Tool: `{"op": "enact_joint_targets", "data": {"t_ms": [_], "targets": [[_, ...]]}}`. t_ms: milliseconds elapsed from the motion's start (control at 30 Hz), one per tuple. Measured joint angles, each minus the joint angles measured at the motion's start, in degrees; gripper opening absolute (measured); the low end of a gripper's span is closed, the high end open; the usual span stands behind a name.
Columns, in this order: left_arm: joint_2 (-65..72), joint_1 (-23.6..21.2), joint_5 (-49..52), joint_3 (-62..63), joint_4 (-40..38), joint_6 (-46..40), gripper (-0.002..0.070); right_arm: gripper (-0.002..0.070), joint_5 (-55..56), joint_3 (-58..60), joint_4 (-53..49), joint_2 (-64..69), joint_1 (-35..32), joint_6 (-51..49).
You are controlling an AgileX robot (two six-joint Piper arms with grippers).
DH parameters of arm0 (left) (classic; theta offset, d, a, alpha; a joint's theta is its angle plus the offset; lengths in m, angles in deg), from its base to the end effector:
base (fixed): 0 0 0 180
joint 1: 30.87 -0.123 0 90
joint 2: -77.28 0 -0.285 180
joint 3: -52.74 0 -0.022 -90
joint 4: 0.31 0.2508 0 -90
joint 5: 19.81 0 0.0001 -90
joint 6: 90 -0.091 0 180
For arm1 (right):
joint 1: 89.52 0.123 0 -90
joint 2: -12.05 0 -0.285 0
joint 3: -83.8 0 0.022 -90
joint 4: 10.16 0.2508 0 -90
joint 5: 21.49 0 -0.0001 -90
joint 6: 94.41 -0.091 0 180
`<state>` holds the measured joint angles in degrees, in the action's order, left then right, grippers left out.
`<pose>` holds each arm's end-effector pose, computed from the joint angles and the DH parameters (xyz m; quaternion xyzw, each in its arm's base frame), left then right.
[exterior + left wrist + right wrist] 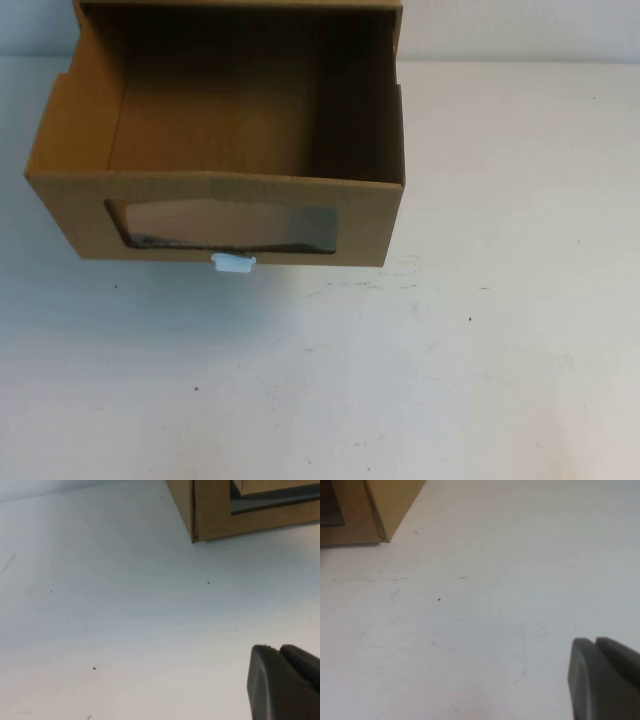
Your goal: Close the shoe box
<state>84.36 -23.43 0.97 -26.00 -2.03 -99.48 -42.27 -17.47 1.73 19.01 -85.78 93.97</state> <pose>0.0523 -0.0078 0.1723 0.1100 0.7941 -0.0020 0.5977 0.0522 0.0101 0.1731 -0.0288 0.7982 0.0632 0.5984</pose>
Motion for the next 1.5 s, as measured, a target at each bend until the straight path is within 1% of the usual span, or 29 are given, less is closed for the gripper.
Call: {"op": "enact_joint_targets", "data": {"t_ms": [1200, 1300, 1433, 1500], "targets": [[0.00, 0.00, -0.43, 0.00, -0.02, 0.24, -0.0002, -0.0011, 0.00, 0.00, 0.05, 0.00, 0.00, 0.00], [0.00, 0.00, -2.91, 0.00, -3.73, 3.17, -0.0002, -0.0011, 0.00, 0.00, 0.05, 0.00, 0.00, 0.00], [0.00, 0.00, -8.72, 0.00, -14.42, 11.41, -0.0002, -0.0011, 0.00, 0.00, 0.05, 0.00, 0.00, 0.00], [0.00, 0.00, -12.30, 0.00, -19.77, 13.78, -0.0002, -0.0011, 0.00, 0.00, 0.05, 0.00, 0.00, 0.00]]}}
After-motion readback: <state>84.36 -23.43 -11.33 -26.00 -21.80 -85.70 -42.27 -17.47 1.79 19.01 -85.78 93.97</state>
